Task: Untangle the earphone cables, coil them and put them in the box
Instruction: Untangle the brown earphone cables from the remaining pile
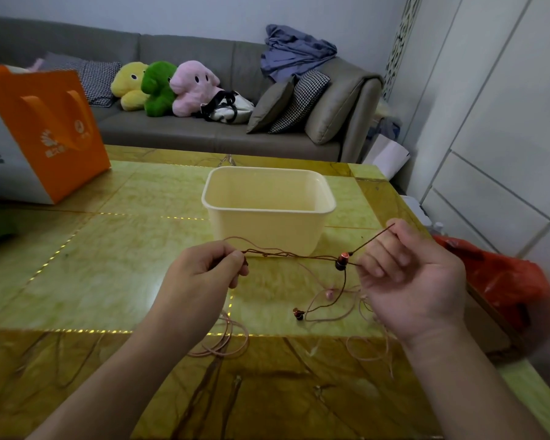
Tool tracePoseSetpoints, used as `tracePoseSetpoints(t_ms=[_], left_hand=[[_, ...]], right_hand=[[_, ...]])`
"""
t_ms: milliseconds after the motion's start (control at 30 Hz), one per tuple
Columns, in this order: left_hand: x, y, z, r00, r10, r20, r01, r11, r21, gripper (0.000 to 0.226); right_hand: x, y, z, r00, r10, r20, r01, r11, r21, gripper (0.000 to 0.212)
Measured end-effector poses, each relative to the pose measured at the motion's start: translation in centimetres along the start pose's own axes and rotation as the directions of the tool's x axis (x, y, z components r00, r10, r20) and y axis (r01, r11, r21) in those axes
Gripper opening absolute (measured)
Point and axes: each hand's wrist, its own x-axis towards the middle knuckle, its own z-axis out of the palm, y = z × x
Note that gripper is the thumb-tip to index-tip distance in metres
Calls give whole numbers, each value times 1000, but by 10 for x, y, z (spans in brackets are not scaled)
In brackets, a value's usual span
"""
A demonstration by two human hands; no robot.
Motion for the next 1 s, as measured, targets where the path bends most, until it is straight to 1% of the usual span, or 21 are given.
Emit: tracePoseSetpoints(t_ms=[67,167,233,333,367,400,433,467,500,533,567,600,633,700,767,800,833,867,900,933,1000], left_hand=[[1,0,0,1000,-5,-23,5,1000,1,31],[5,-1,-4,995,-53,-89,49,998,-48,30],[7,-2,-7,989,-84,-120,72,992,-100,31],[6,-1,-9,989,-81,-122,66,990,-124,34],[4,1,-9,992,-66,-111,52,991,-124,34],[3,3,-8,995,-46,-93,34,992,-122,34],[1,5,-8,997,-17,-72,9,993,-118,34],[-1,8,-7,999,18,-48,-24,993,-113,33],[-3,11,-6,998,54,-23,-56,993,-103,30],[-5,13,-5,996,87,3,-86,992,-91,28],[-7,15,-4,993,117,24,-114,991,-73,27],[-9,15,-3,989,144,41,-142,989,-46,26],[-10,16,-2,984,169,55,-169,986,-9,25],[-13,17,2,972,222,71,-227,972,64,23],[-16,16,5,951,295,94,-306,944,125,22],[-16,15,6,935,335,115,-351,922,164,22],[-16,14,6,918,371,139,-393,896,208,21],[-16,13,6,904,399,156,-427,869,251,20],[-15,13,5,893,419,166,-451,846,285,19],[-15,12,5,884,436,168,-467,827,312,19],[-15,13,4,872,461,166,-489,796,356,18]], right_hand=[[0,-1,0,999,42,29,-41,999,-27,23],[-3,-3,1,998,58,15,-56,993,-105,44],[-4,-2,2,999,33,12,-31,988,-149,51],[-2,-2,-1,997,37,72,-19,971,-238,43],[-2,-2,-2,995,47,88,-20,956,-294,39],[-1,-3,-2,995,46,83,-9,915,-404,36],[-1,-3,-2,997,22,69,22,822,-568,33],[-1,-1,-3,999,-13,52,47,676,-735,30],[-2,3,-2,998,-51,43,63,519,-853,26],[-4,8,0,997,-70,43,67,391,-918,23],[-6,13,2,996,-68,60,78,303,-950,25],[-9,18,4,994,-58,96,108,260,-960,29],[-13,23,8,987,-31,157,160,247,-956,31],[-21,34,18,957,27,287,269,274,-923,31],[-26,45,26,934,53,353,326,277,-904,31],[-27,50,29,930,43,365,342,264,-902,26],[-28,54,30,932,17,361,345,252,-904,18],[-27,56,31,940,-17,340,333,260,-906,10],[-25,55,30,952,-43,304,303,286,-909,7],[-24,54,30,962,-59,265,270,327,-906,9],[-23,50,30,975,-77,211,222,463,-858,12]])
